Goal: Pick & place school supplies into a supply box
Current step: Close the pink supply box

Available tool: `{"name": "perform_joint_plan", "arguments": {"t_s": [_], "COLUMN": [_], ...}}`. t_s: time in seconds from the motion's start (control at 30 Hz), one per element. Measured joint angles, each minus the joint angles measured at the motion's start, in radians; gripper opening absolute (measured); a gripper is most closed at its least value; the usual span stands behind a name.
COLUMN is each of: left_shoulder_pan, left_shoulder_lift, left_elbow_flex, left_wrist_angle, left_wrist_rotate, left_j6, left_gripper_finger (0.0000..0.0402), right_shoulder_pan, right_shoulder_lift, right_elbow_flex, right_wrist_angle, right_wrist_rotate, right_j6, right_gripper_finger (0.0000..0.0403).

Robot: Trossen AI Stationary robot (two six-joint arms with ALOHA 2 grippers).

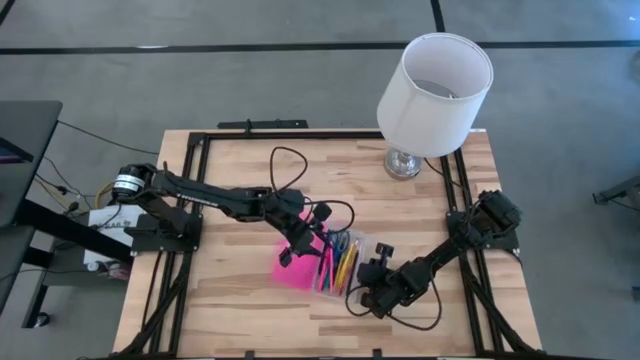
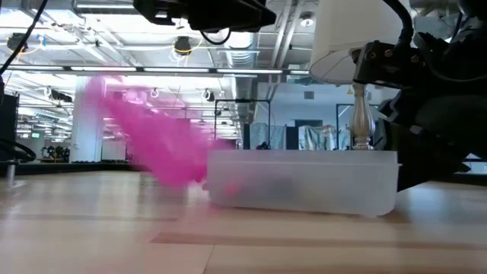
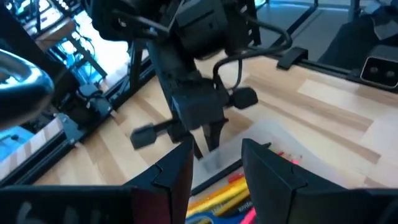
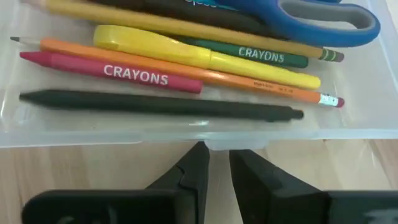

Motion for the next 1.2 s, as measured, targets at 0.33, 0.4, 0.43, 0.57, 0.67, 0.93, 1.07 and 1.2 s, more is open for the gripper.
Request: {"name": "perform_joint_plan", "arguments": {"t_s": [0.33, 0.4, 0.43, 0.57, 0.67, 0.93, 1.07, 1.2], "left_shoulder_pan": [0.0, 0.0, 0.0, 0.011, 0.015, 0.059, 0.089, 0.103], "left_shoulder_lift": [-0.012, -0.048, -0.063, -0.077, -0.082, -0.127, -0.189, -0.23], "left_elbow_flex": [0.0, 0.003, 0.004, 0.0, -0.019, -0.217, -0.323, -0.465], "left_wrist_angle": [-0.132, -0.237, -0.317, -0.627, -0.739, -0.698, -0.627, -0.429], "left_wrist_rotate": [-0.091, -0.164, -0.217, -0.332, -0.354, -0.403, -0.383, -0.32], "left_j6": [-0.015, -0.033, -0.055, -0.184, -0.273, -0.343, -0.362, -0.385], "left_gripper_finger": [0.0132, 0.0132, 0.0132, 0.0132, 0.0132, 0.0132, 0.0132, 0.0132], "right_shoulder_pan": [-0.001, -0.001, -0.001, 0.001, 0.001, 0.001, 0.001, 0.001], "right_shoulder_lift": [0.0, 0.0, 0.0, 0.0, 0.0, 0.0, 0.0, 0.0], "right_elbow_flex": [0.0, 0.0, 0.0, 0.001, 0.001, 0.0, 0.0, 0.0], "right_wrist_angle": [0.002, 0.0, -0.001, -0.003, -0.003, 0.002, 0.005, 0.005], "right_wrist_rotate": [0.001, 0.0, 0.0, 0.0, 0.0, 0.0, 0.0, 0.001], "right_j6": [-0.002, 0.0, 0.0, 0.0, 0.0, 0.0, 0.0, 0.0], "right_gripper_finger": [0.0063, 0.0063, 0.0063, 0.0063, 0.0063, 0.0063, 0.0063, 0.0063]}}
